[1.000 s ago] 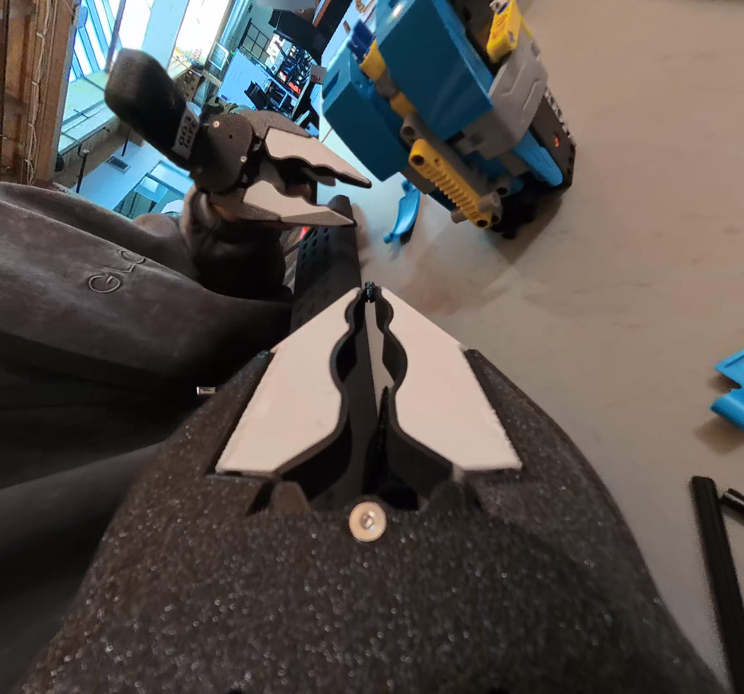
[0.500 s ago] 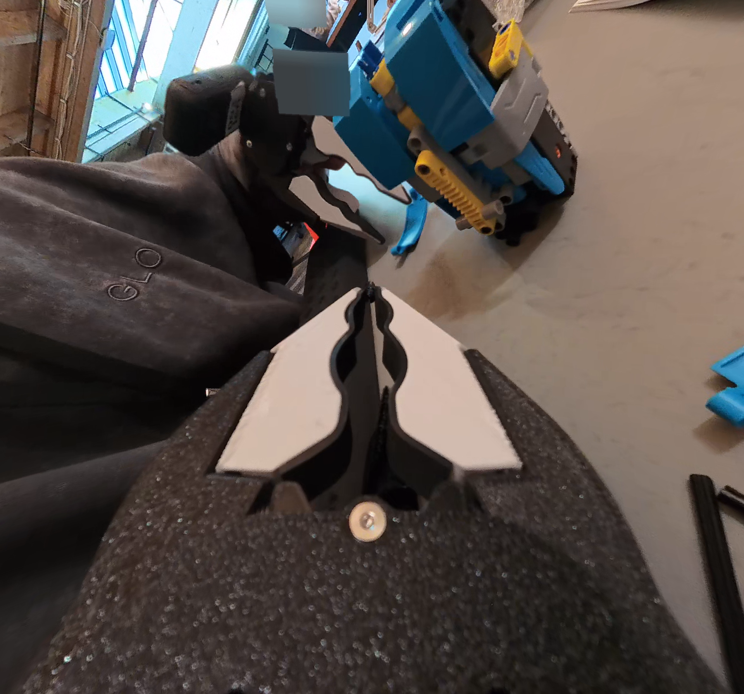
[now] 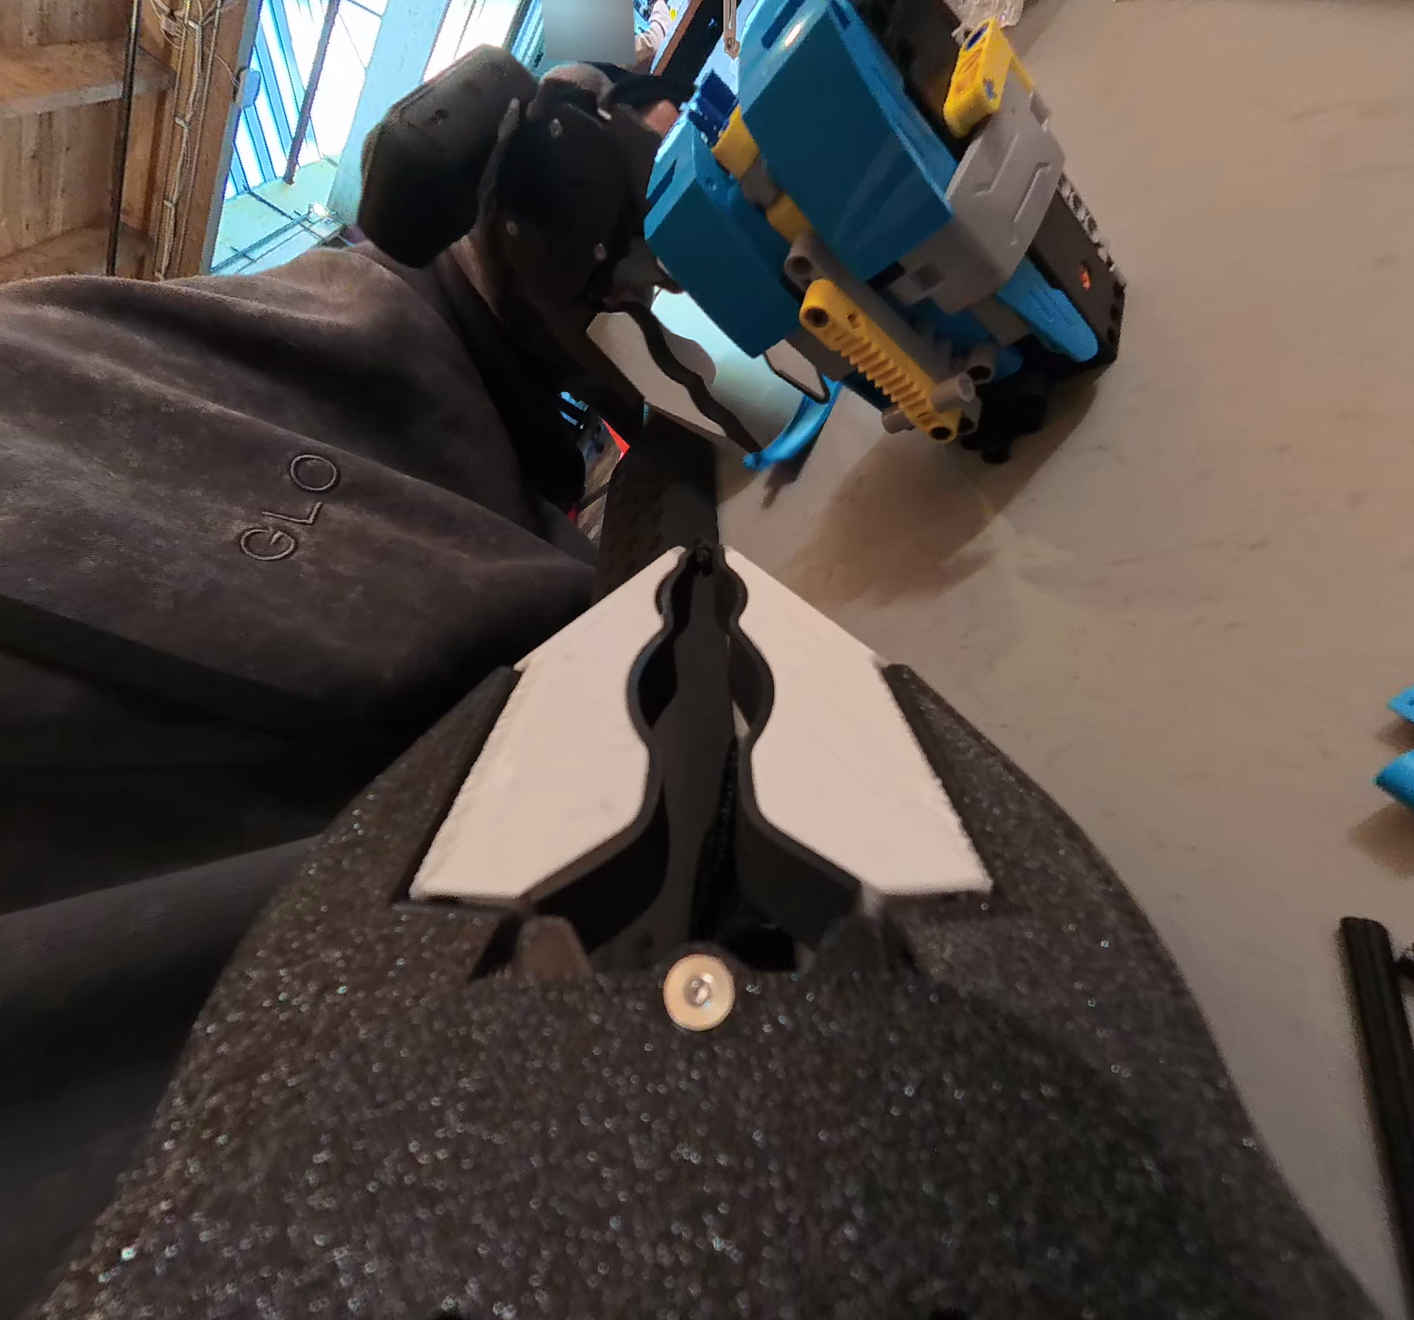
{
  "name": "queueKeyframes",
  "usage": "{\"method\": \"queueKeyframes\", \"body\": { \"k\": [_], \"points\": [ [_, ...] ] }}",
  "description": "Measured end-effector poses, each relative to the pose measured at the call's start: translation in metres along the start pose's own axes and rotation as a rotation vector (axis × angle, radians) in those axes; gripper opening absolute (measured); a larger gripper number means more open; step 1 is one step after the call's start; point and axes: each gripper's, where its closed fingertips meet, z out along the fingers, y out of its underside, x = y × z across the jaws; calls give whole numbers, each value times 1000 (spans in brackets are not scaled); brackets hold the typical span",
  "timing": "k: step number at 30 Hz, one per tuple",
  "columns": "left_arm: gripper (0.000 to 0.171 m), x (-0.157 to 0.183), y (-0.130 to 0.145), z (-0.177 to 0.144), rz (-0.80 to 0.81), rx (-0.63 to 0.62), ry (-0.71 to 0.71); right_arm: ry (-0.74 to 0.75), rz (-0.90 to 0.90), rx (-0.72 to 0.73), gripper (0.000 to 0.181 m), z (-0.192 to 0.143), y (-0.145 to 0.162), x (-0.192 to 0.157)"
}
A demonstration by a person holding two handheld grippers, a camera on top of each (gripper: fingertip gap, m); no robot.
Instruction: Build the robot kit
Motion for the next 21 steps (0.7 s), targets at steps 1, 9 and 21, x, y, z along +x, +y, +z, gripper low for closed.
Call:
{"method": "queueKeyframes", "body": {
  "k": [1, 9, 21],
  "points": [
    [39, 0, 0, 1, 1, 2, 7, -2, 2, -2, 4, 0, 0, 0],
    [30, -5, -2, 1, 100, -102, 72, -22, 18, -20, 4, 2, 3, -1],
    [44, -5, -26, 6, 229, -40, 20, -43, 32, -12, 4, 0, 2, -3]
  ]
}}
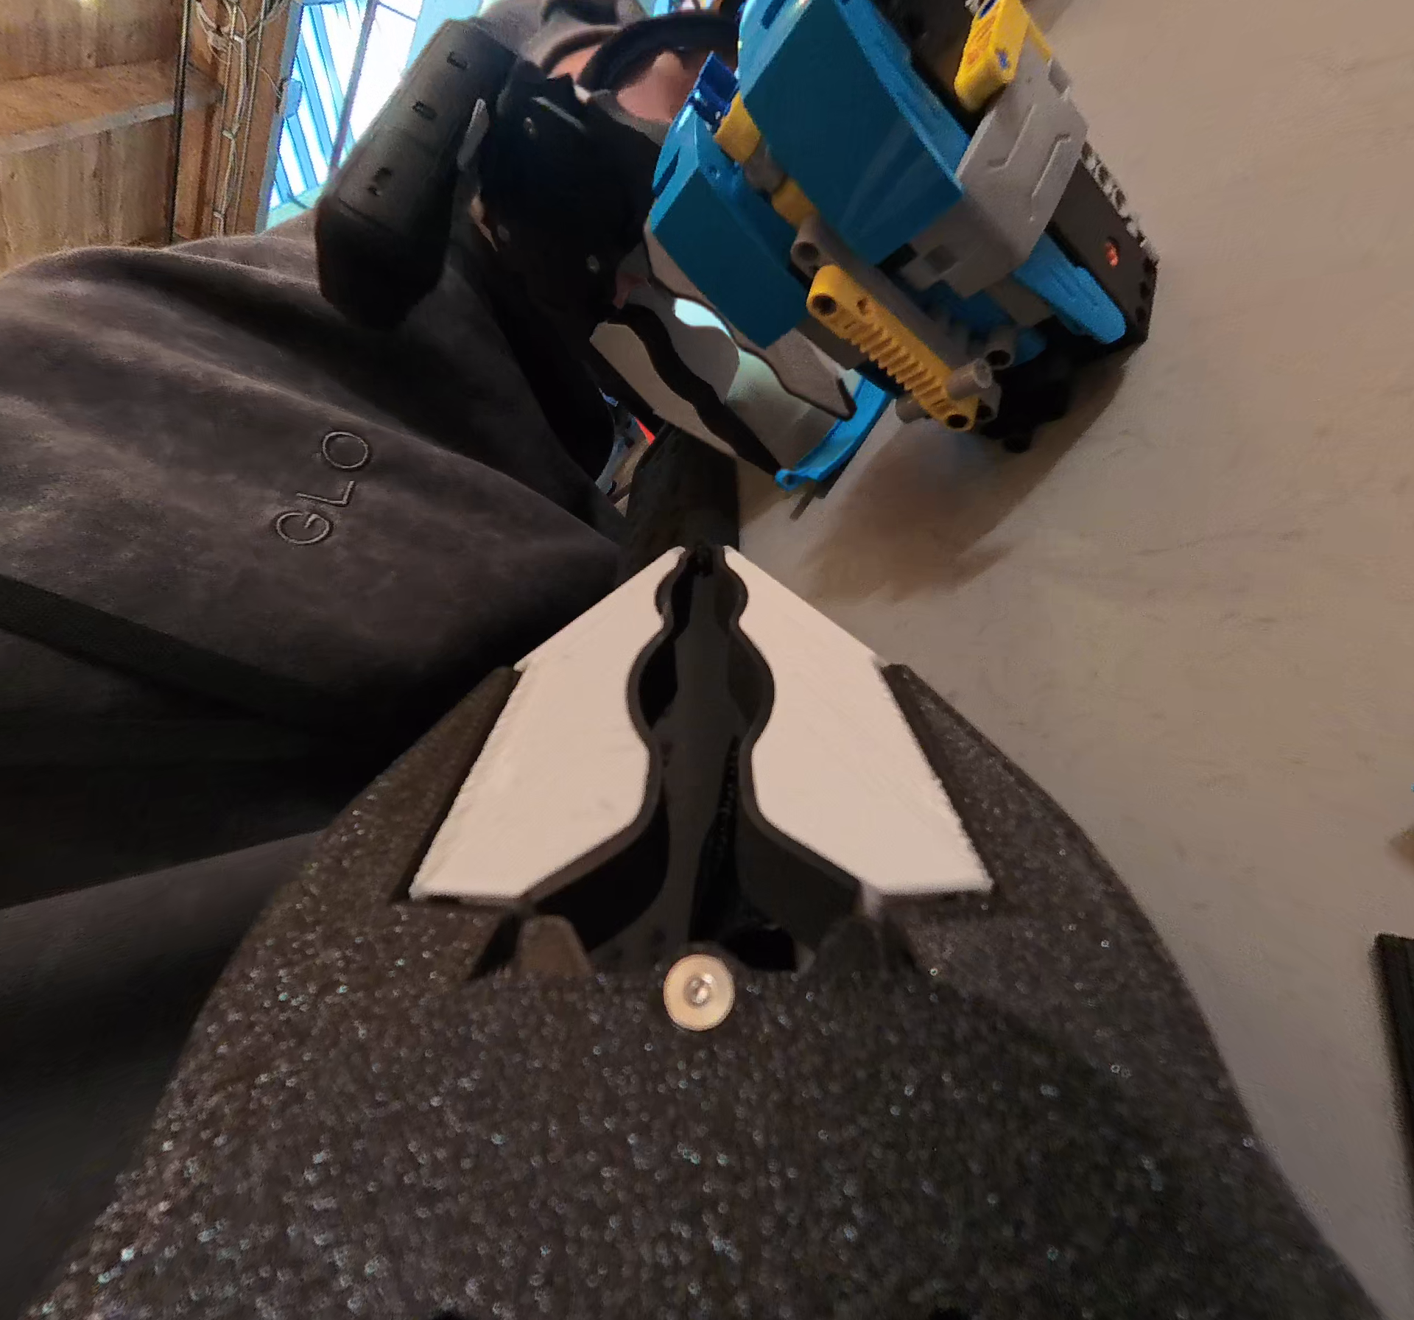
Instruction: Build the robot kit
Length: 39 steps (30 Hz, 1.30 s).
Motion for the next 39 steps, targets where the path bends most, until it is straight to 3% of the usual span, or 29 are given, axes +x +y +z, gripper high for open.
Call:
{"method": "queueKeyframes", "body": {
  "k": [6, 9, 13, 16, 21, 29, 32, 39],
  "points": [
    [44, 0, -7, -5, 51, 95, -59, -1, 1, -14, 4, 2, 2, 0],
    [46, -2, -5, 1, 71, 71, -56, -1, 4, -11, 4, 1, 1, 0],
    [31, 6, -1, 6, -18, 60, 110, -3, 8, -9, 4, 1, 1, 0],
    [23, 1, -3, 7, -10, 50, 113, -7, 11, -4, 4, 0, 1, 0],
    [26, -1, -11, 10, -21, 29, 139, -13, 9, -27, 4, 3, 4, -1],
    [13, 2, -43, 23, -103, 134, 36, -23, 9, -31, 4, 3, 4, -3],
    [0, 4, -48, 24, -127, 143, -26, -18, 5, -29, 4, 3, 4, -3],
    [0, 8, -55, 20, -313, 215, -80, 212, -174, -154, 4, 11, 18, 19]
  ]
}}
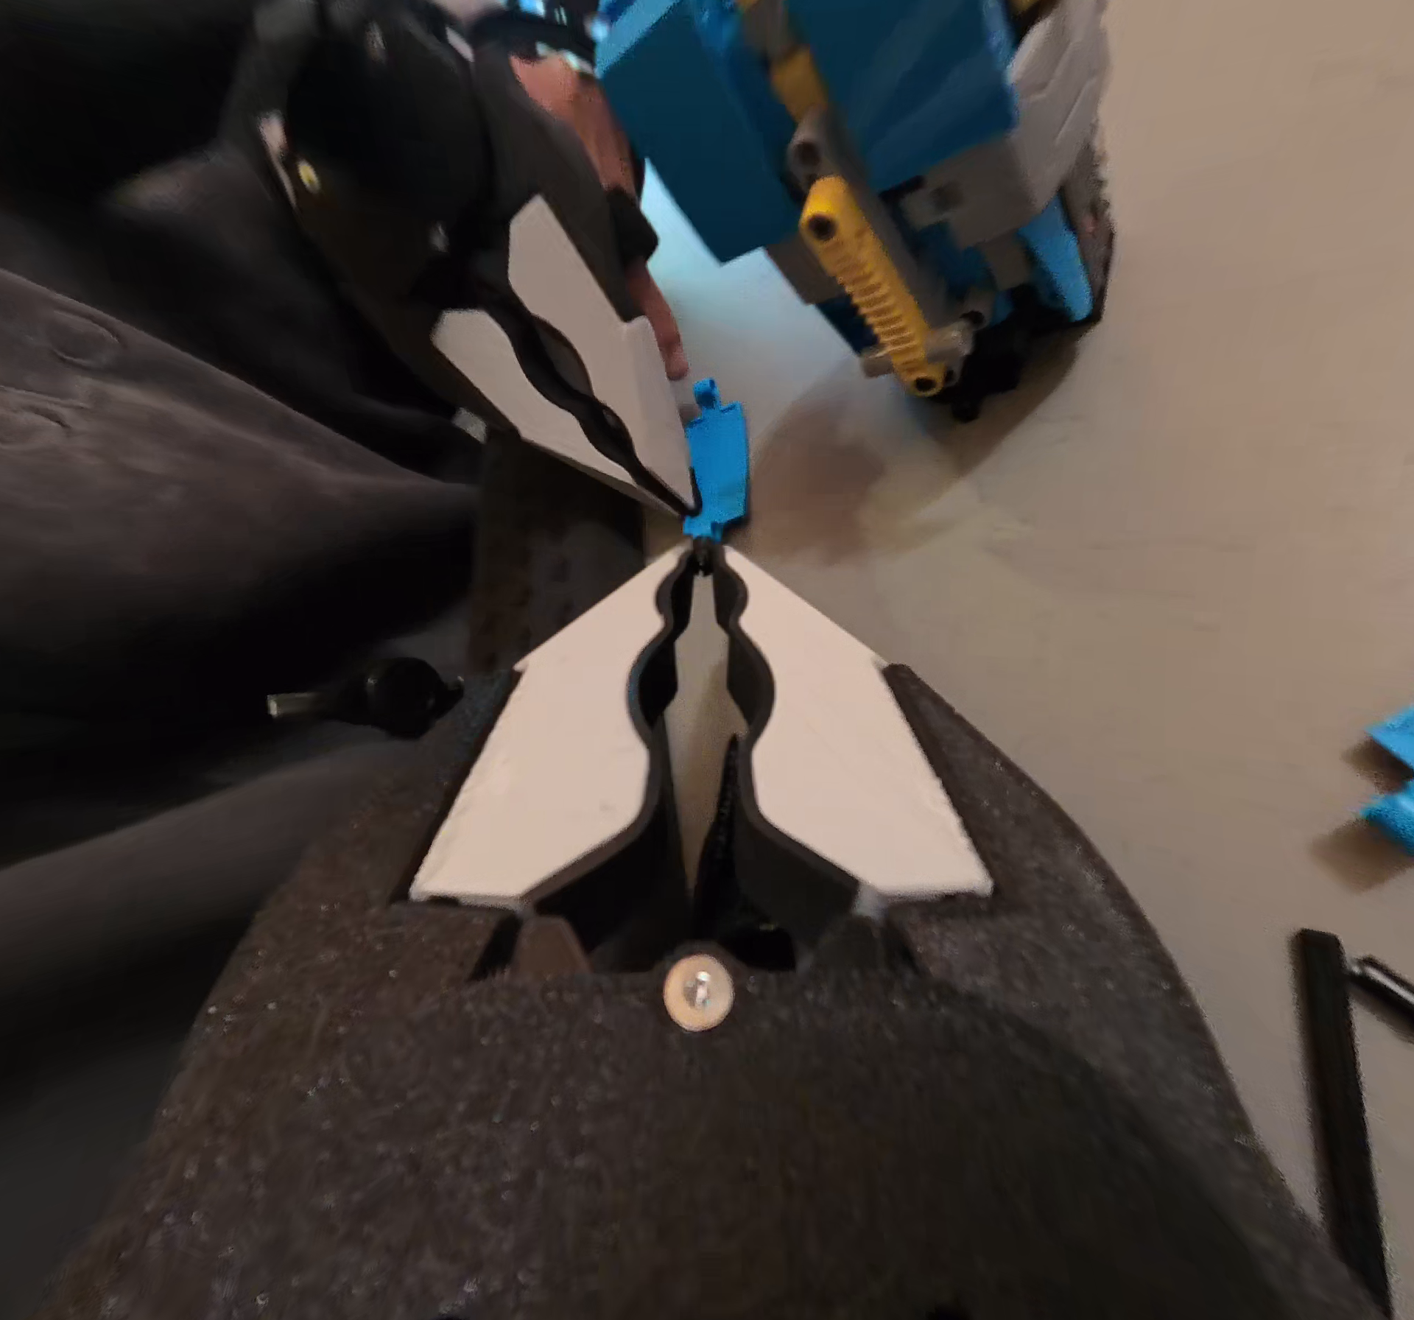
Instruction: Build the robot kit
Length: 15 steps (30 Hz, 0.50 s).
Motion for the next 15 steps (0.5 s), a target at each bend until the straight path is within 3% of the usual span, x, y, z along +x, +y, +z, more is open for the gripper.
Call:
{"method": "queueKeyframes", "body": {
  "k": [5, 9, 15],
  "points": [
    [0, 14, -14, -7, -187, 103, 121, 133, -252, -92, 4, 13, 6, -4],
    [0, 27, -26, -18, -452, 174, 387, 119, -343, -150, 4, 20, 16, -12],
    [0, 28, -34, -24, -687, 259, 600, 8, -402, -170, 4, 27, 23, -35]
  ]
}}
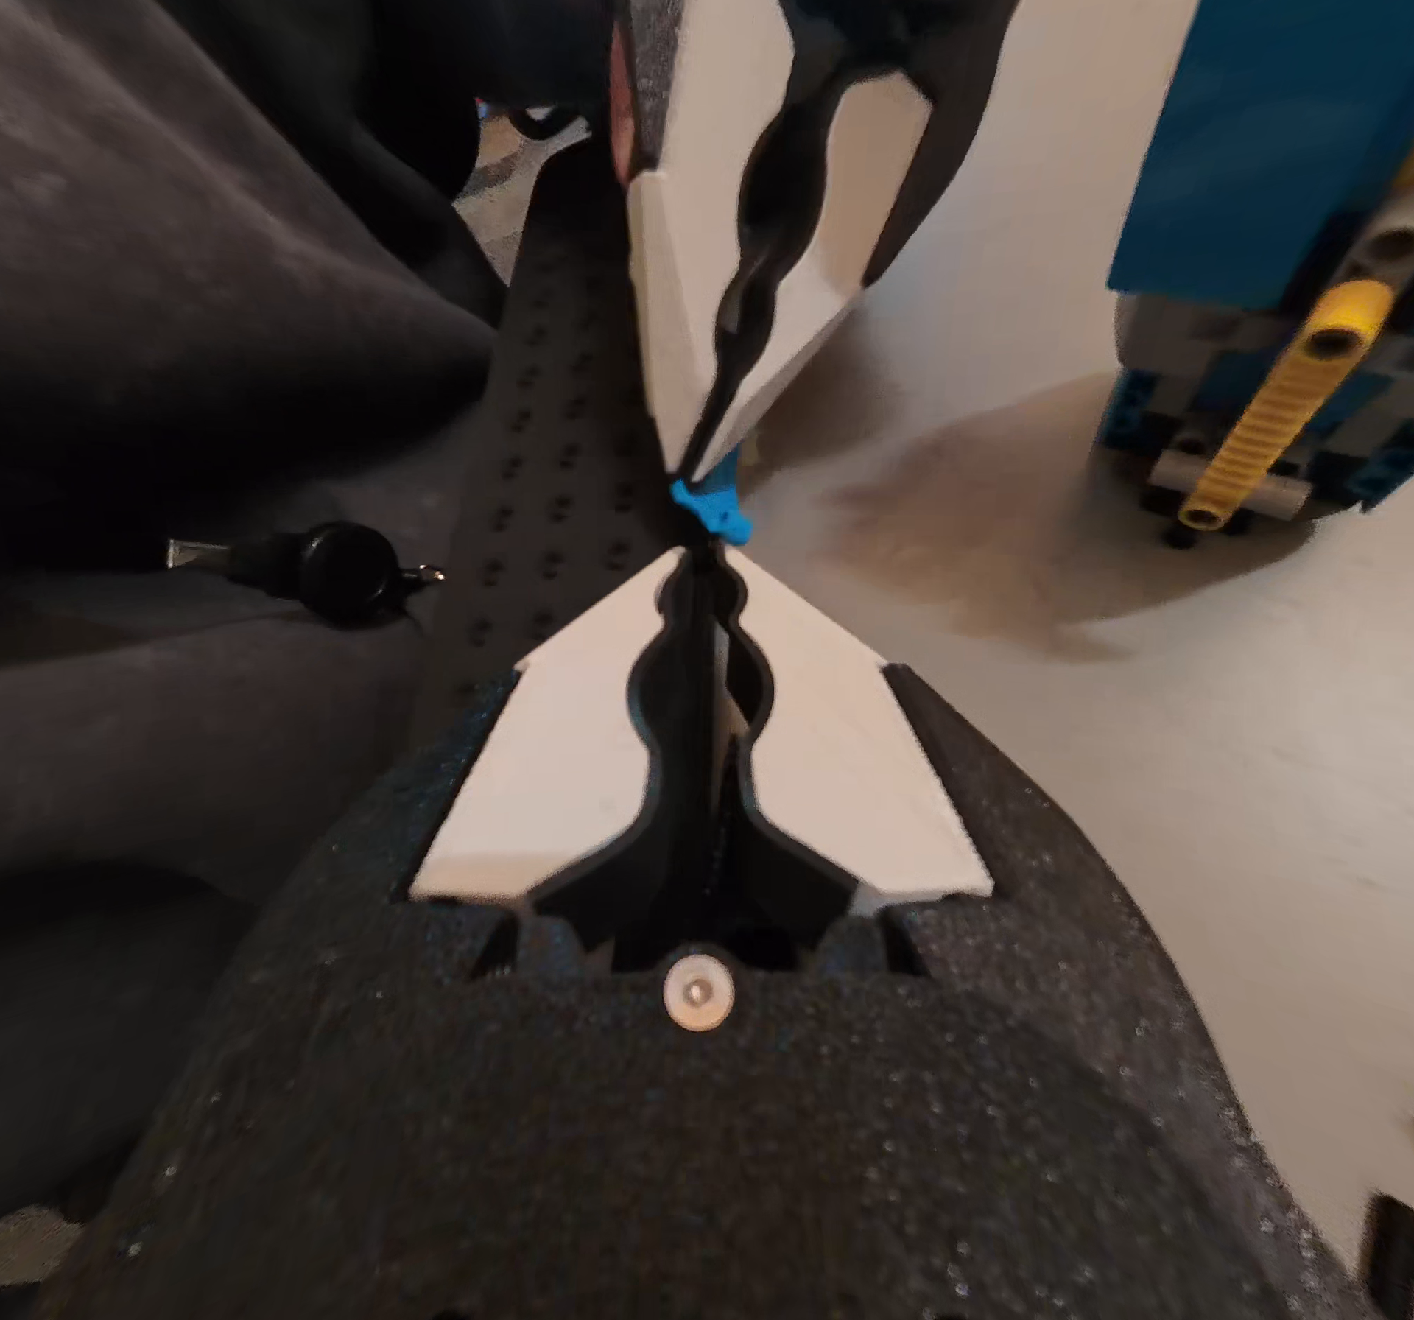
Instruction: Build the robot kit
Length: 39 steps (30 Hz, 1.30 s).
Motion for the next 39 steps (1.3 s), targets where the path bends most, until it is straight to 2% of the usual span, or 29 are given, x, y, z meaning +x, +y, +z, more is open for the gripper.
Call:
{"method": "queueKeyframes", "body": {
  "k": [2, 6, 10, 13, 15, 21, 27, 33, 39],
  "points": [
    [0, 1, 8, 5, -47, -21, 33, -6, -7, -11, 4, 1, 1, -2],
    [0, -6, 13, 6, -35, -28, -15, -5, -13, -69, 5, 6, 11, -2],
    [3, -13, 18, 5, 81, -68, -123, 8, 29, -64, 4, 5, 12, 5],
    [12, -15, 21, 5, 186, -105, -199, 16, 59, -44, 4, 2, 11, 9],
    [26, -19, 23, 5, 263, -138, -279, 14, 68, -36, 4, 1, 10, 10],
    [27, -20, 18, 0, 440, -182, -441, 12, 66, -40, 4, 1, 11, 9],
    [26, -33, 18, -28, 600, -256, -594, 9, 69, -36, 4, 0, 11, 9],
    [24, -31, 26, -17, 618, -329, -525, 8, 68, -42, 4, 1, 12, 9],
    [30, -36, 29, -17, 462, -337, -415, 0, 77, -48, 4, 1, 13, 9]
  ]
}}
